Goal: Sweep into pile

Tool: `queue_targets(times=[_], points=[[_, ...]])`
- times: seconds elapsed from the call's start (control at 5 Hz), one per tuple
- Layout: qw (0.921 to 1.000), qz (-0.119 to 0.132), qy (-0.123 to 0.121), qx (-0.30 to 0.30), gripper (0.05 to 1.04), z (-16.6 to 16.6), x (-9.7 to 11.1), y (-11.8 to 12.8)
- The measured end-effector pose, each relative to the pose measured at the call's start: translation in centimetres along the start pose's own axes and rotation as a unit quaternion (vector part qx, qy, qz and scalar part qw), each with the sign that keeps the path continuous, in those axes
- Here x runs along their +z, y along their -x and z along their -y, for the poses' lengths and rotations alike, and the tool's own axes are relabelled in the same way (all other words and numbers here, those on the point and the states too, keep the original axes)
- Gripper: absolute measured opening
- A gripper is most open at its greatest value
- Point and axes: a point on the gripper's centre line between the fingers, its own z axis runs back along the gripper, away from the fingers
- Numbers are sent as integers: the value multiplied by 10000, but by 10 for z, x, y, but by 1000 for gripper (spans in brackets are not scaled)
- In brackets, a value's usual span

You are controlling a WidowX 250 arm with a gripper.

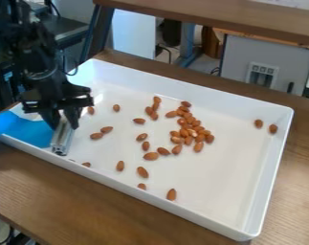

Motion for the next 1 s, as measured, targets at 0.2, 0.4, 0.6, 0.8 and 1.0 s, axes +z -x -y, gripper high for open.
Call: queue_targets(times=[0.2,0.4,0.6,0.8,1.0], points=[[9997,-56,198,-89,350,37,-4,9],[9993,20,364,-53,350,66,-6,15],[9981,117,603,-108,350,110,-9,23],[9973,252,689,-21,350,138,-15,20],[9962,151,854,6,350,176,-22,17]])
